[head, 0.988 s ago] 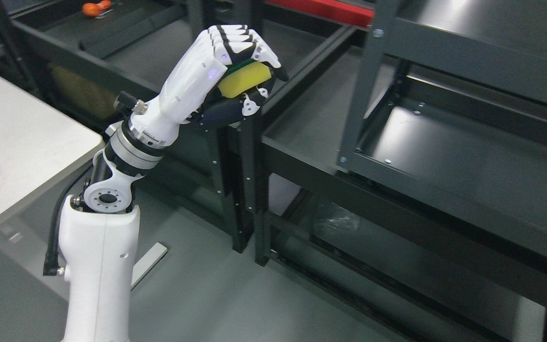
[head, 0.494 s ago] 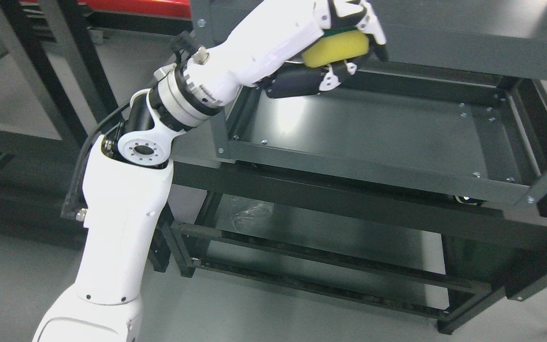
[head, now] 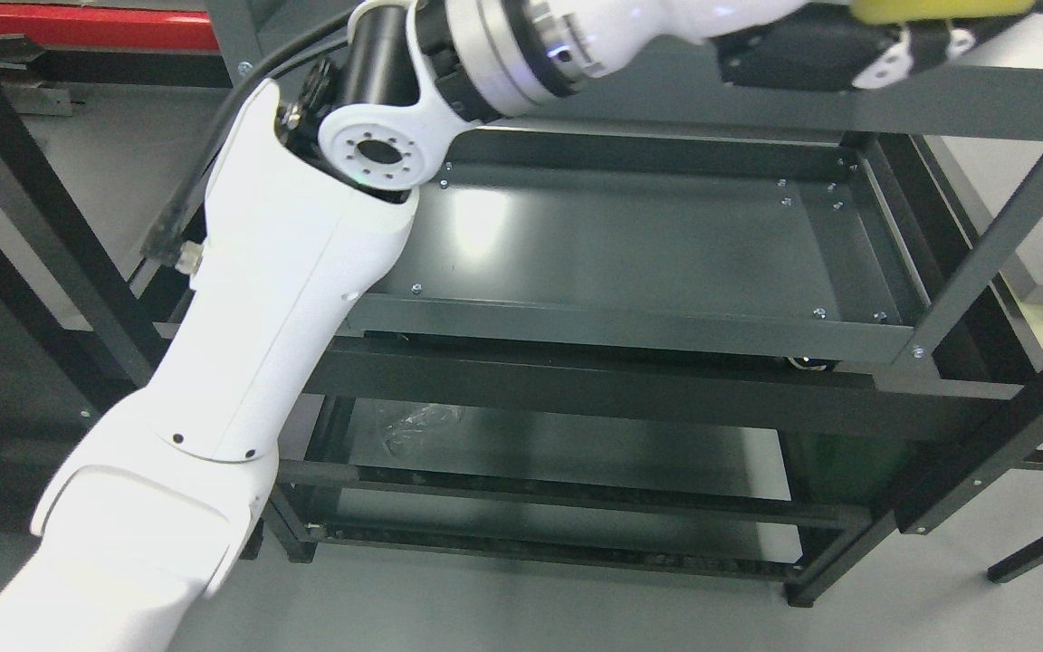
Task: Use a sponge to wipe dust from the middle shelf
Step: 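Extend the left hand into the middle shelf and sweep the sponge back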
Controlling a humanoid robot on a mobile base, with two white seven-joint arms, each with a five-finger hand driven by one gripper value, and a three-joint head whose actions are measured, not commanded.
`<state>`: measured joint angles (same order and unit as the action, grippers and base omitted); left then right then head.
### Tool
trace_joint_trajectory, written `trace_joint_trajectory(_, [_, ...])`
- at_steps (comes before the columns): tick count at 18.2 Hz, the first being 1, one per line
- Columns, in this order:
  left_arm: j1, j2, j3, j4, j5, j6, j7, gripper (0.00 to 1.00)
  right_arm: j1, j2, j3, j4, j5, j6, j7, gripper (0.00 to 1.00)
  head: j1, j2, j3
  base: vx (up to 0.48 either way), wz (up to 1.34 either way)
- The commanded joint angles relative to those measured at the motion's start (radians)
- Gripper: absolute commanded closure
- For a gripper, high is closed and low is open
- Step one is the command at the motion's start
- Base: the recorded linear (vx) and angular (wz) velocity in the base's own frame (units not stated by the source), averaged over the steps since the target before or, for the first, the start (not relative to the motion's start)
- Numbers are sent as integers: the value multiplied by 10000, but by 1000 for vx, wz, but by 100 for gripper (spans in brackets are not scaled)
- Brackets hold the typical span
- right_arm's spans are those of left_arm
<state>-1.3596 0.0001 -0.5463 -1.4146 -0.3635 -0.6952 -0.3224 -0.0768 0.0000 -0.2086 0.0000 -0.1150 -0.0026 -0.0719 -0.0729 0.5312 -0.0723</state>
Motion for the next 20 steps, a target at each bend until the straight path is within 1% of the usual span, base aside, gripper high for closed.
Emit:
trace_joint_trajectory(1, [-1574, 173, -3371, 1626, -1560, 569, 492, 99, 1, -175, 0, -175, 0, 732, -2, 0, 0, 0, 0, 28, -146])
trace_joint_trajectory(4, [-1605, 173, -4199, 1827, -2697, 586, 708, 99, 1, -175, 0, -175, 0, 732, -2, 0, 0, 0, 0, 23, -23])
trace_joint_trajectory(9, [-1605, 173, -4983, 2471, -3696, 632, 708, 99, 1, -175, 0, -175, 0, 732, -2, 0, 0, 0, 0, -6, 7])
trace_joint_trajectory(12, [-1605, 173, -4816, 2855, -3759, 617, 693, 99, 1, -175, 0, -175, 0, 732, -2, 0, 0, 0, 0, 0, 44])
trace_joint_trajectory(18, [-1499, 173, -3989, 2749, -3836, 464, 647, 99, 1, -175, 0, -175, 0, 732, -2, 0, 0, 0, 0, 1, 3])
trace_joint_trajectory(20, [-1315, 173, -3544, 2596, -3821, 189, 586, 99, 1, -175, 0, -175, 0, 732, -2, 0, 0, 0, 0, 0, 0])
